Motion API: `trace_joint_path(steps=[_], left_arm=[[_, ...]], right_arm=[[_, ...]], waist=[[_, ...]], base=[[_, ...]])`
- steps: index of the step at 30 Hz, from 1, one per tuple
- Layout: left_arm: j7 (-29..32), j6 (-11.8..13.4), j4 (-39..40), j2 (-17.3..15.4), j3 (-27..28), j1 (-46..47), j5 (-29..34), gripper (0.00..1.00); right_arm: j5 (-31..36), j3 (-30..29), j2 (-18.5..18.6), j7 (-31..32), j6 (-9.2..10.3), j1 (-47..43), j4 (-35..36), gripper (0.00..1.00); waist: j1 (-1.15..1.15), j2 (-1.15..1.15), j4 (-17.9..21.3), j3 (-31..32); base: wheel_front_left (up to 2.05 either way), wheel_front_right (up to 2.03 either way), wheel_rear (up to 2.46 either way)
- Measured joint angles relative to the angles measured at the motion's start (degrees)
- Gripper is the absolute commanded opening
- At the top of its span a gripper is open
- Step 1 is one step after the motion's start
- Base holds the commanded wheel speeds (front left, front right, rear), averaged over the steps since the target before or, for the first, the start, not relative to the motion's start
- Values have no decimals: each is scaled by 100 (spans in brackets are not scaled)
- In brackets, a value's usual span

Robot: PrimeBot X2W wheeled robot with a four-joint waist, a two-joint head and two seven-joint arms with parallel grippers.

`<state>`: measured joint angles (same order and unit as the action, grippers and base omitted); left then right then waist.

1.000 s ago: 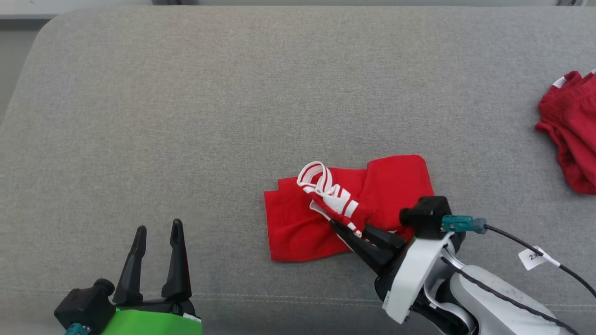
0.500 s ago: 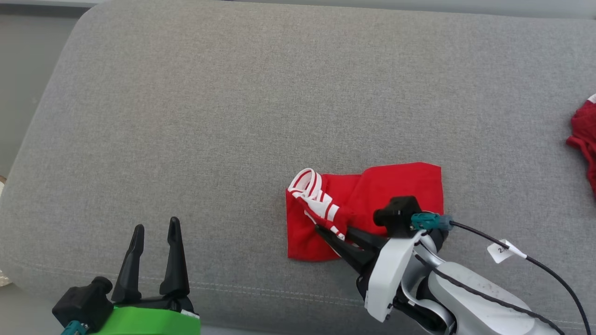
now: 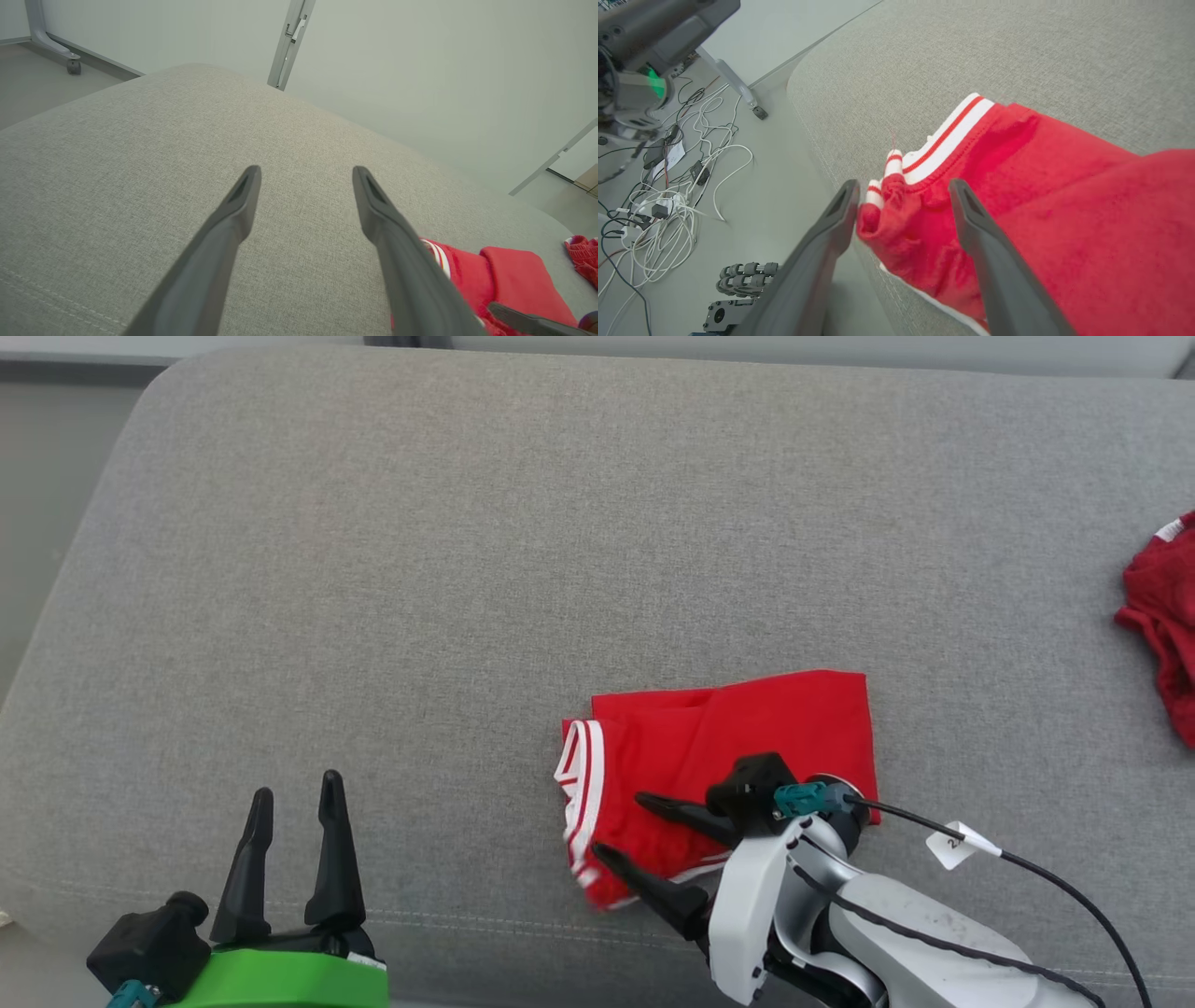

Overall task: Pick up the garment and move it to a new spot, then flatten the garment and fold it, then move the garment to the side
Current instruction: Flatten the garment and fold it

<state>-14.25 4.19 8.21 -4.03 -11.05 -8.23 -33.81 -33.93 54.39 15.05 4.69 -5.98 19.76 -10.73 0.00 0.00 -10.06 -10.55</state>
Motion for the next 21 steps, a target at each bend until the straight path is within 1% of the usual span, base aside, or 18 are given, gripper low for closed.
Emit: trace_joint_path(steps=[6, 14, 17, 21], left_arm=[[-1, 0, 19, 7, 120, -1, -2, 100], [-1, -2, 77, 9, 164, -1, -1, 100], [-2, -15, 85, 11, 131, -2, -1, 100], [-18, -52, 88, 13, 55, -2, -13, 100]], right_arm=[[-96, -5, -148, -13, -5, 10, 202, 100], [-315, -415, -103, -225, 12, -8, 383, 100], [-571, -699, -55, -353, 157, -144, 517, 100], [-849, -1038, 104, -489, 298, -430, 612, 100]], waist=[[0, 0, 164, 37], [0, 0, 486, 54], [0, 0, 613, 58], [0, 0, 756, 43]], base=[[0, 0, 0], [0, 0, 0], [0, 0, 0], [0, 0, 0]])
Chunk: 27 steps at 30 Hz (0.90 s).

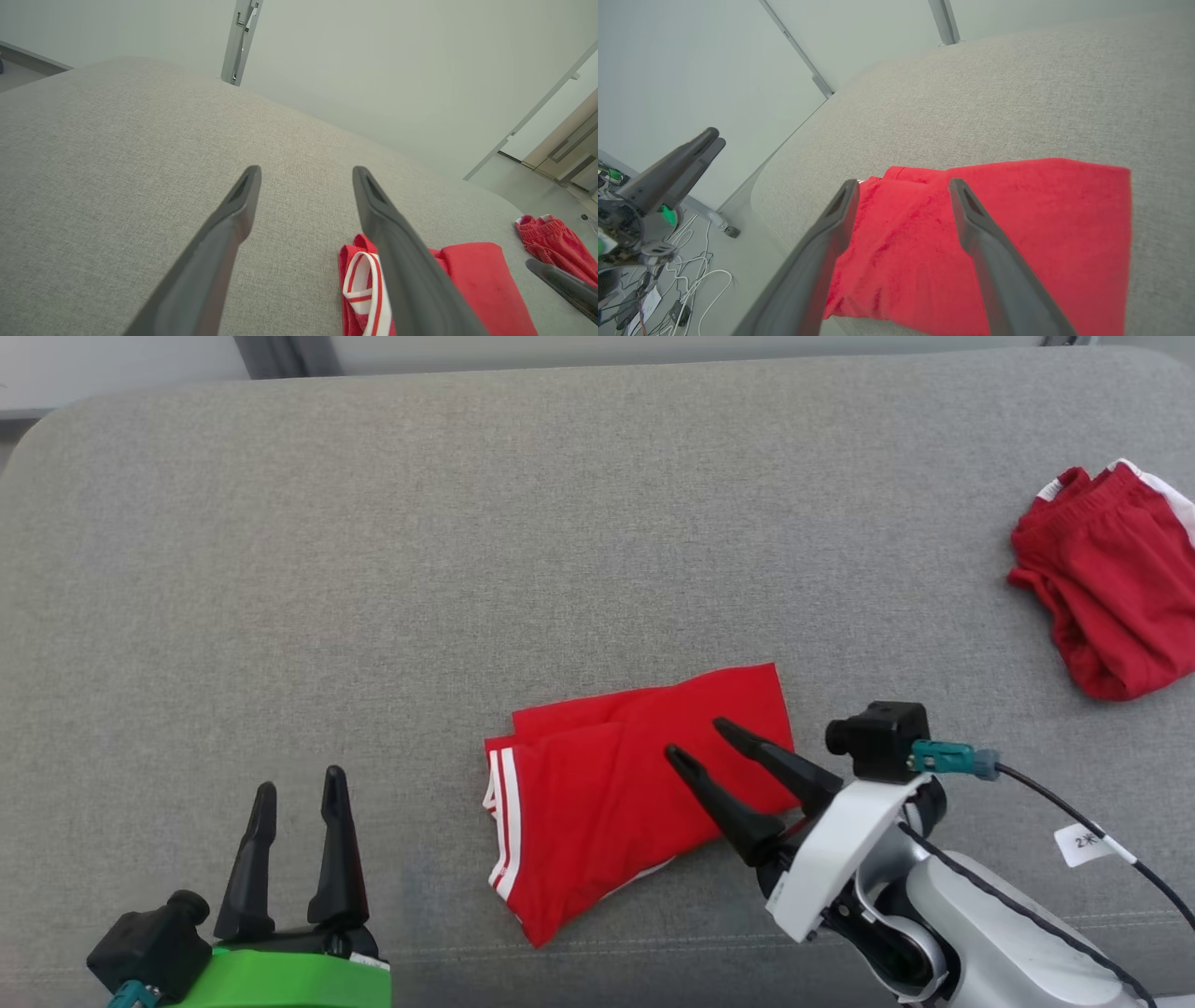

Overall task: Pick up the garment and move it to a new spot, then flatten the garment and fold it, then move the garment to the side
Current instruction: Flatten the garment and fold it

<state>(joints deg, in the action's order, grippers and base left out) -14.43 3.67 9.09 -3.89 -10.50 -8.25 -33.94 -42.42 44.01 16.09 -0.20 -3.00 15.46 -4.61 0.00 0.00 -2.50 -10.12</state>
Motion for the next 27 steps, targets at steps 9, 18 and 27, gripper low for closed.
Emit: trace_joint_path(steps=[9, 18, 27], left_arm=[[268, -269, -105, 19, -379, -5, -365, 100], [1020, -477, -538, 22, -789, 75, -745, 100], [1388, -564, -834, 20, -712, 480, -964, 100]], right_arm=[[-188, -560, 381, -257, 259, -283, 21, 100], [-296, -677, 460, -365, 259, -380, 23, 100], [-303, -662, 463, -380, 254, -426, 54, 100]], waist=[[0, 0, 323, -36], [0, 0, 556, -138], [0, 0, 617, -206]], base=[[0, 0, 0], [0, 0, 0], [0, 0, 0]])
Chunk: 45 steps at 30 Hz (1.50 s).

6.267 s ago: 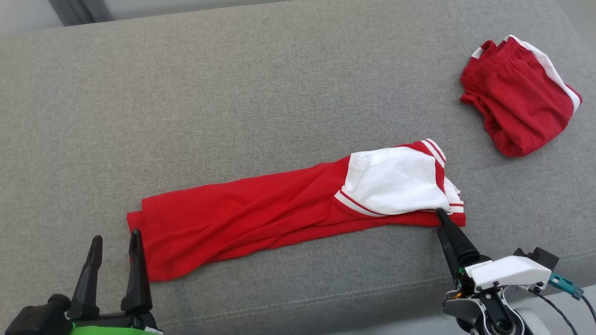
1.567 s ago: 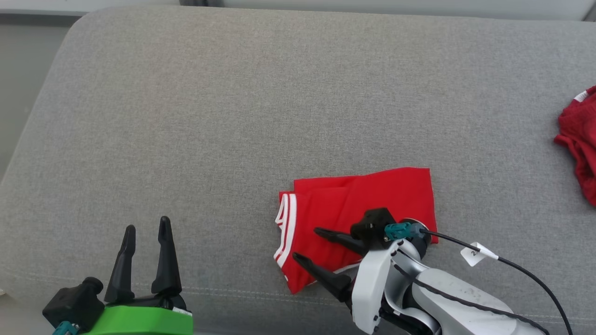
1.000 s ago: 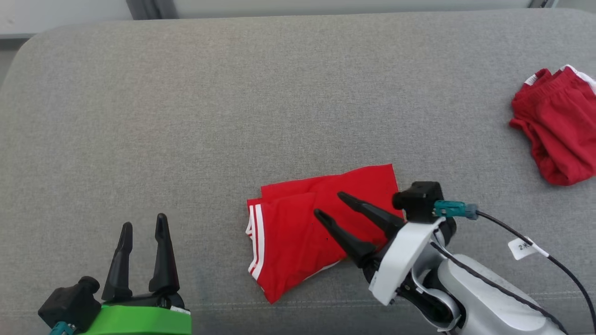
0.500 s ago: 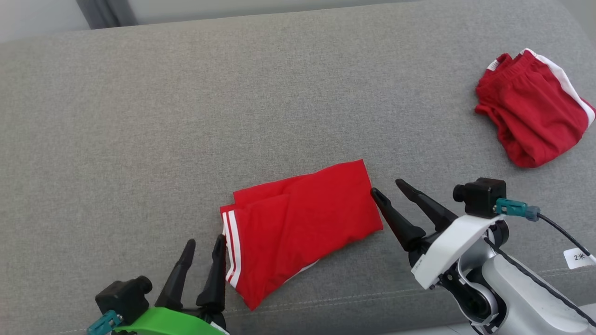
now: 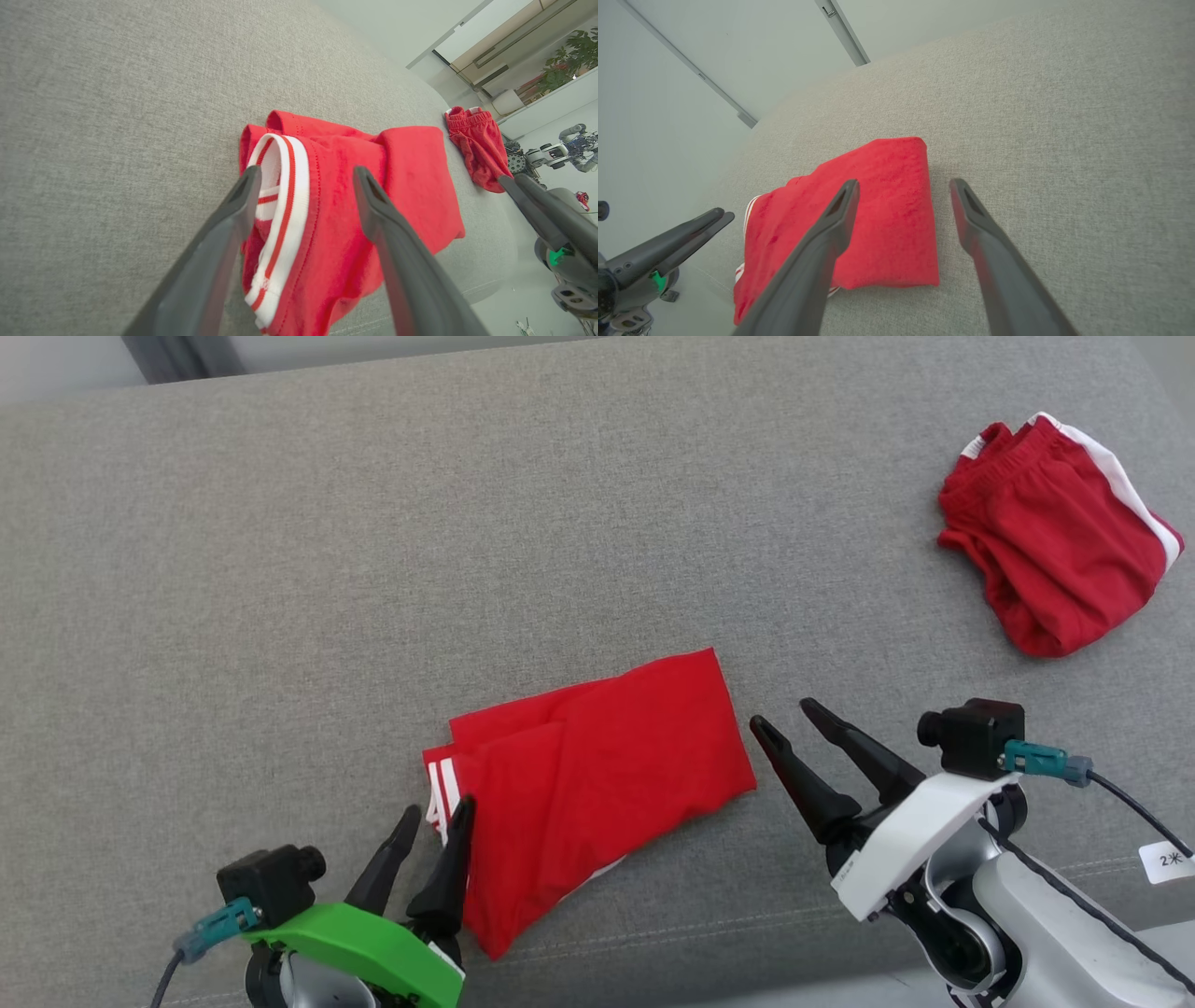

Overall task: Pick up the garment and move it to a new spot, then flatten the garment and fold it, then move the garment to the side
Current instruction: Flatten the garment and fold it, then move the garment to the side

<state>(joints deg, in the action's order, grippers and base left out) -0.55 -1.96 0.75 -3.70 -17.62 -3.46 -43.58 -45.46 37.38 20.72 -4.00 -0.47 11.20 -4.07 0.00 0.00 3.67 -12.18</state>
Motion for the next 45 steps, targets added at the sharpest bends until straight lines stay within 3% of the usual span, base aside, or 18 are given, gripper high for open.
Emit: trace_joint_path(steps=[6, 16, 22, 35, 36, 38, 41, 42, 45], left_arm=[[138, -112, -18, 12, -81, 132, -216, 100], [232, -112, -231, 23, -69, 379, -214, 100], [147, -46, -389, -154, 91, 442, -1, 100], [211, -112, -427, -66, -149, 470, -111, 100], [211, -113, -431, -66, -157, 475, -111, 91], [211, -113, -436, -66, -170, 497, -111, 49], [209, -114, -449, -66, -166, 567, -111, 9], [207, -134, -448, -66, -164, 594, -111, 0], [201, -158, -455, -62, -165, 646, -111, 0]], right_arm=[[0, 26, -2, -8, -15, -3, 19, 100], [0, 1, 11, -53, -12, -4, 27, 100], [0, -7, 13, -101, -11, -4, 29, 100], [0, -11, 15, -101, -11, -7, 29, 100], [0, -11, 18, -101, -11, -7, 29, 100], [0, -10, 18, -101, -11, -7, 29, 100], [0, -4, 16, -101, -11, -7, 26, 100], [0, -1, 16, -101, -11, -7, 26, 100], [0, 2, 16, -102, -11, -7, 24, 100]], waist=[[0, 0, 73, -29], [0, 0, 125, -71], [0, 0, 155, -71], [0, 0, 157, -83], [0, 0, 156, -84], [0, 0, 156, -84], [0, 0, 159, -82], [0, 0, 161, -81], [0, 0, 170, -79]], base=[[0, 0, 0], [0, 0, 0], [0, 0, 0], [0, 0, 0], [0, 0, 0], [0, 0, 0], [0, 0, 0], [0, 0, 0], [0, 0, 0]])
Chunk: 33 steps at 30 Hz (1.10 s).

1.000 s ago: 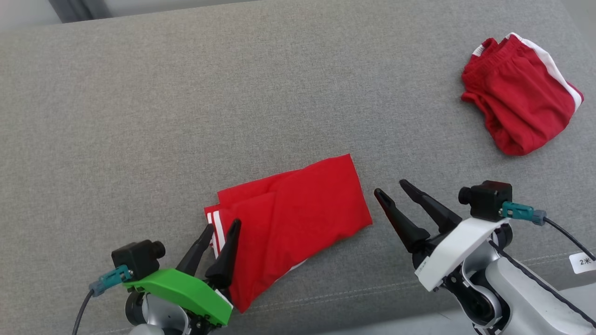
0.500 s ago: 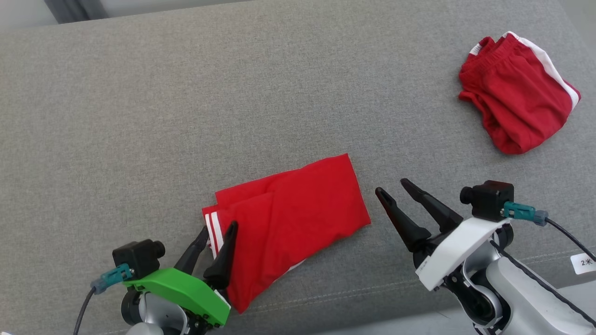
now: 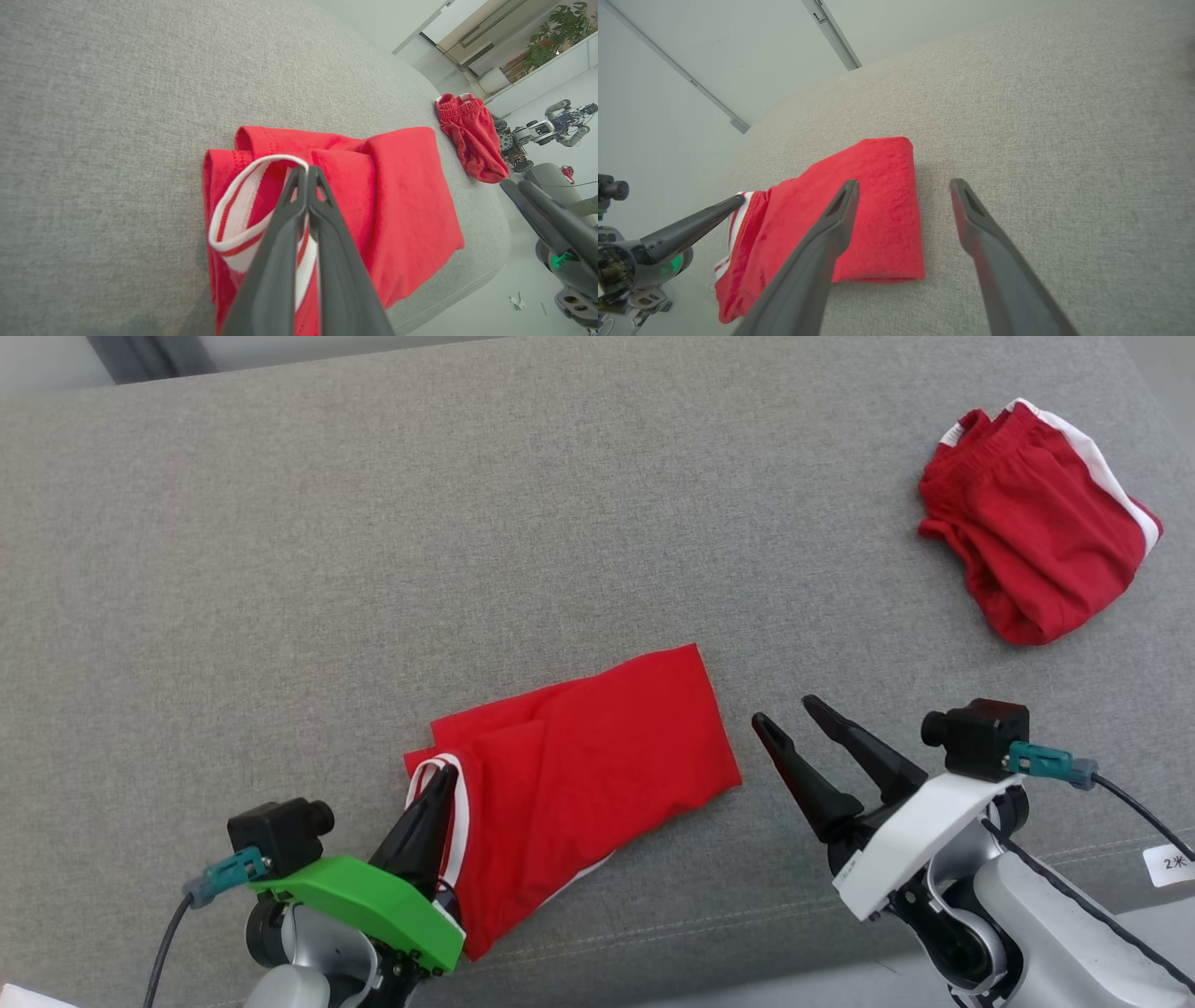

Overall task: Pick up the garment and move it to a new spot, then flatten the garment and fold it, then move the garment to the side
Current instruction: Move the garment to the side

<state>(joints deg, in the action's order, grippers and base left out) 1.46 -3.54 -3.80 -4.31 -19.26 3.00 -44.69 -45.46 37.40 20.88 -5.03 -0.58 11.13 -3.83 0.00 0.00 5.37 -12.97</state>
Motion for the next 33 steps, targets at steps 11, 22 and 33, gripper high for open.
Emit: trace_joint_path(steps=[11, 22, 33], left_arm=[[-126, -7, -43, 26, 70, 71, -2, 0], [-300, 66, -267, 44, 426, 289, -153, 0], [-223, 264, -671, 3, 537, 288, -143, 0]], right_arm=[[1, 1, -2, -30, -1, 0, -24, 100], [2, 7, 0, -51, -1, -1, -41, 100], [2, 62, 0, -40, -7, -1, -68, 100]], waist=[[0, 0, 38, 17], [0, 0, 38, 45], [0, 0, 49, -1]], base=[[0, 0, 0], [0, 0, 0], [0, 0, 0]])
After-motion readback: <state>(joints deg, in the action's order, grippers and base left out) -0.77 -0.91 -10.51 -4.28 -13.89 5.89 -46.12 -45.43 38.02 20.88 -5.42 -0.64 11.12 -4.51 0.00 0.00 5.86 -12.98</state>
